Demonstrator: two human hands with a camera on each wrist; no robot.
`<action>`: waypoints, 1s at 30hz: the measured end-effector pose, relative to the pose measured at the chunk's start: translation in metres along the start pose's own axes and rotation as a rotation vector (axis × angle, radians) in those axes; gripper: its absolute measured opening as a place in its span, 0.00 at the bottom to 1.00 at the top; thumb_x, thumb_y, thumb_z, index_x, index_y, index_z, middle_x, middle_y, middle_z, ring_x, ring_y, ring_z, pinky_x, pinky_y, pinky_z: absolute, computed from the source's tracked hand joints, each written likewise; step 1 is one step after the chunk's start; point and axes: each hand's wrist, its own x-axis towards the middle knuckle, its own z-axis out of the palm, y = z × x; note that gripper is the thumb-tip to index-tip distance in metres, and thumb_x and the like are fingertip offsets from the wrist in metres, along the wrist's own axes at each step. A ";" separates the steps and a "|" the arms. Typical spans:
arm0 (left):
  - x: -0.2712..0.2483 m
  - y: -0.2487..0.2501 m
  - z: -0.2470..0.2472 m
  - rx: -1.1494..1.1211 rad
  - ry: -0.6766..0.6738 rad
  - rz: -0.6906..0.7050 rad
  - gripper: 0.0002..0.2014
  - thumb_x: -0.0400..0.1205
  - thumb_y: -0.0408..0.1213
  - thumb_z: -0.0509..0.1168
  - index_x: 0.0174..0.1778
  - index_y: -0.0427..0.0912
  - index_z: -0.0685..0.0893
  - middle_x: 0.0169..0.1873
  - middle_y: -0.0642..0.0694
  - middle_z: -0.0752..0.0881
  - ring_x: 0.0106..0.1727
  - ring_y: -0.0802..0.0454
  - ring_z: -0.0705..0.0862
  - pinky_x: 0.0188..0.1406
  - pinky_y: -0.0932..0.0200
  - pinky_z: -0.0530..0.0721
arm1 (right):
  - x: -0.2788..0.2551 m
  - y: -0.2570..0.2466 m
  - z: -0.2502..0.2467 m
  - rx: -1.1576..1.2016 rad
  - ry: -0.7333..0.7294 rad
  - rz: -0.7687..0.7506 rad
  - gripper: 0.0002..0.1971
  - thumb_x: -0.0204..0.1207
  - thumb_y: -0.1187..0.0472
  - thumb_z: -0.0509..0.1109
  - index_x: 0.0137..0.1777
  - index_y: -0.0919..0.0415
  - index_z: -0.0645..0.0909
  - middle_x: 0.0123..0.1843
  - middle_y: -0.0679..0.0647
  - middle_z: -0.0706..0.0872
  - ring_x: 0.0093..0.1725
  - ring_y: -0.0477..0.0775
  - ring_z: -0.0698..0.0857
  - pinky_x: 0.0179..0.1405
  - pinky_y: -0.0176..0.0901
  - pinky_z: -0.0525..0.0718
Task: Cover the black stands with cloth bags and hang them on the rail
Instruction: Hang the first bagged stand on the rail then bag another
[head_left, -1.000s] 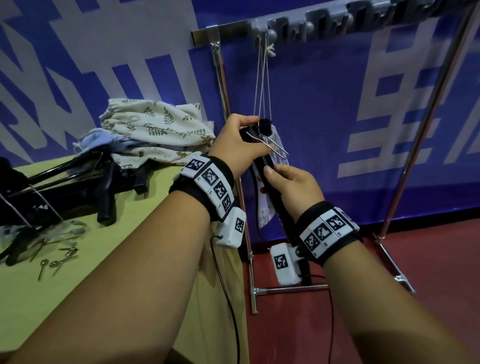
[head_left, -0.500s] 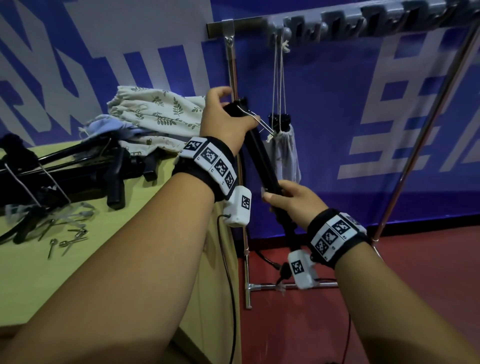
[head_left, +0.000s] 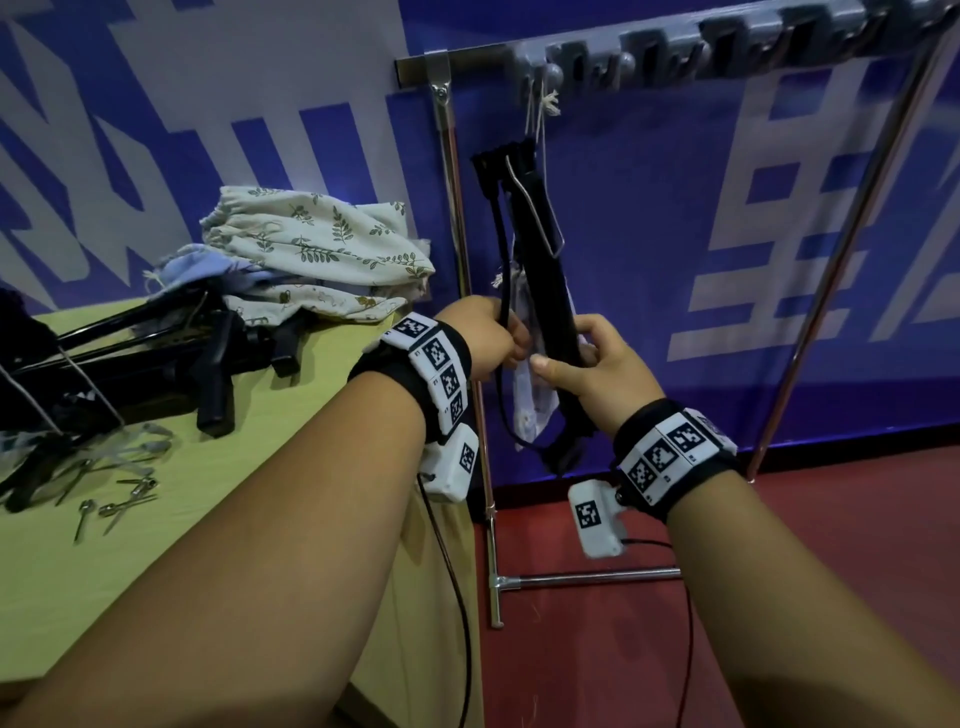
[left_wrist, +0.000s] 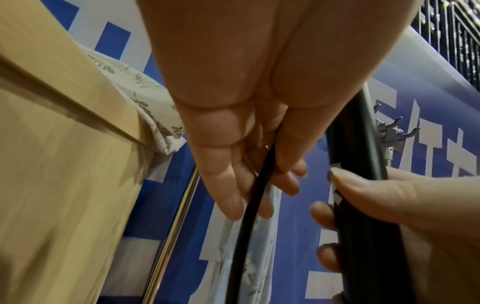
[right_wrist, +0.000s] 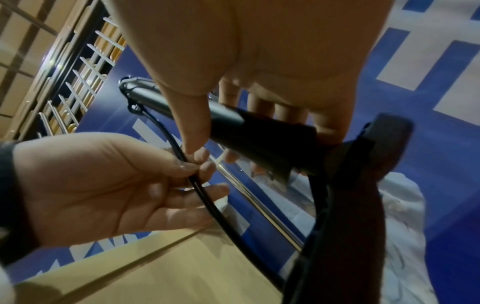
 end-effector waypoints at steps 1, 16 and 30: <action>0.000 -0.002 0.000 -0.027 -0.009 0.001 0.11 0.79 0.22 0.69 0.40 0.44 0.88 0.36 0.46 0.92 0.43 0.46 0.93 0.56 0.42 0.92 | 0.000 0.000 0.000 -0.017 0.001 0.003 0.18 0.78 0.59 0.85 0.61 0.48 0.80 0.51 0.50 0.95 0.47 0.45 0.93 0.47 0.36 0.87; 0.000 -0.013 0.000 0.024 -0.113 0.007 0.03 0.83 0.27 0.72 0.45 0.37 0.90 0.39 0.39 0.94 0.43 0.44 0.94 0.50 0.50 0.93 | -0.001 0.000 -0.003 -0.053 0.069 0.042 0.10 0.81 0.55 0.81 0.58 0.44 0.85 0.51 0.46 0.93 0.53 0.51 0.93 0.60 0.56 0.91; -0.005 -0.003 0.016 0.273 -0.292 0.010 0.09 0.78 0.29 0.79 0.51 0.41 0.88 0.42 0.44 0.94 0.42 0.49 0.95 0.51 0.52 0.94 | -0.006 -0.021 -0.008 0.127 0.166 0.007 0.17 0.79 0.55 0.85 0.61 0.51 0.82 0.47 0.49 0.95 0.49 0.56 0.97 0.52 0.69 0.96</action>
